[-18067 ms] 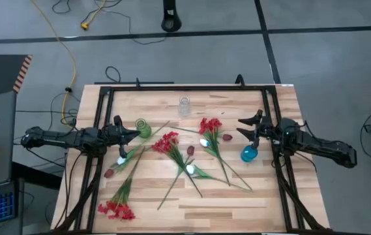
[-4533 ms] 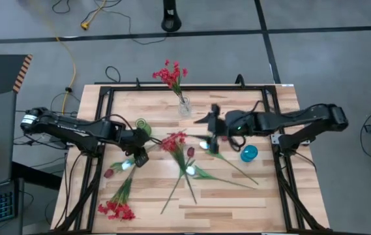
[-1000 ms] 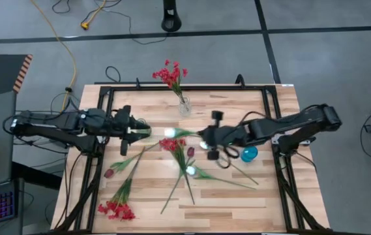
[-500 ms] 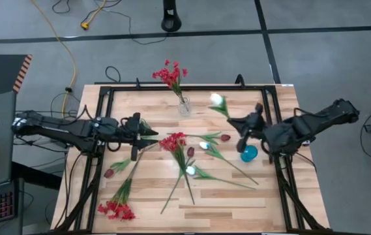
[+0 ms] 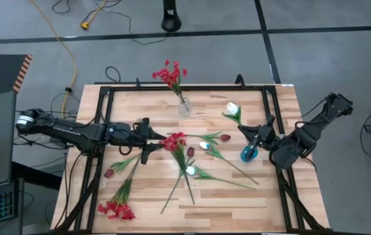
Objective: Sort flowers into vase by color
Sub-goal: Put the top left white tulip into the blue vase
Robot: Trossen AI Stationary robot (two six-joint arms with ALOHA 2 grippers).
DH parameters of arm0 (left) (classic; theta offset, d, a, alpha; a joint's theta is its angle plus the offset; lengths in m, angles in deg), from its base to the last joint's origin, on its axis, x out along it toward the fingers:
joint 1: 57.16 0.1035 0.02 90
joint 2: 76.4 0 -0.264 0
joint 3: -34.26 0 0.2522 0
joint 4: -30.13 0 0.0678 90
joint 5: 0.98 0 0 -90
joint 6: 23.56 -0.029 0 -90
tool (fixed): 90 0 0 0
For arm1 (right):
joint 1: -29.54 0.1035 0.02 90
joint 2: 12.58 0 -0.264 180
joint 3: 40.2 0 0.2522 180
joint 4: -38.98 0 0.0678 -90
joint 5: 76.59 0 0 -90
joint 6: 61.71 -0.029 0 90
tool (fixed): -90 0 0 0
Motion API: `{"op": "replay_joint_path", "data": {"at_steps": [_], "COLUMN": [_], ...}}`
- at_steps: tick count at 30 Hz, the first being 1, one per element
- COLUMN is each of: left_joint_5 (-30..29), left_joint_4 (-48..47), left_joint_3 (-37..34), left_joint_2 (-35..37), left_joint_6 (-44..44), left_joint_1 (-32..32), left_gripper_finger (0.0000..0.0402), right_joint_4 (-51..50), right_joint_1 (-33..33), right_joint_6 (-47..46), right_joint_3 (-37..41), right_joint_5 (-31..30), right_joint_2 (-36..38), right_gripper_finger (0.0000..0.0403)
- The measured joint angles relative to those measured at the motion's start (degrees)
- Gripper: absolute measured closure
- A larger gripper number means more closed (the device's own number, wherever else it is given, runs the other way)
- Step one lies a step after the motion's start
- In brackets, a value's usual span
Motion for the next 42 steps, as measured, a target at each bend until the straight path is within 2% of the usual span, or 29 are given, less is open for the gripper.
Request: {"op": "replay_joint_path", "data": {"at_steps": [10, 16, 32, 42], "left_joint_5": [0.6, 1.1, 1.2, 1.2], "left_joint_4": [2.3, 2.4, 2.4, 2.3], "left_joint_3": [0.0, 0.0, 0.0, 0.0], "left_joint_2": [-2.8, -3.2, -3.2, -3.2], "left_joint_6": [1.2, 1.5, 2.5, 3.7], "left_joint_1": [0.0, 0.0, 0.0, 0.0], "left_gripper_finger": [0.026, 0.026, 0.026, 0.026], "right_joint_4": [-3.1, -3.2, -3.0, -3.0], "right_joint_1": [5.9, 7.7, 7.9, 7.9], "right_joint_6": [-4.6, -4.9, -12.8, -22.6], "right_joint_3": [3.8, 5.6, 13.0, 20.1], "right_joint_5": [-7.0, -8.5, -13.1, -14.2], "right_joint_2": [-0.1, -0.1, -0.1, -0.1], "right_gripper_finger": [0.0367, 0.0369, 0.0366, 0.0366]}}
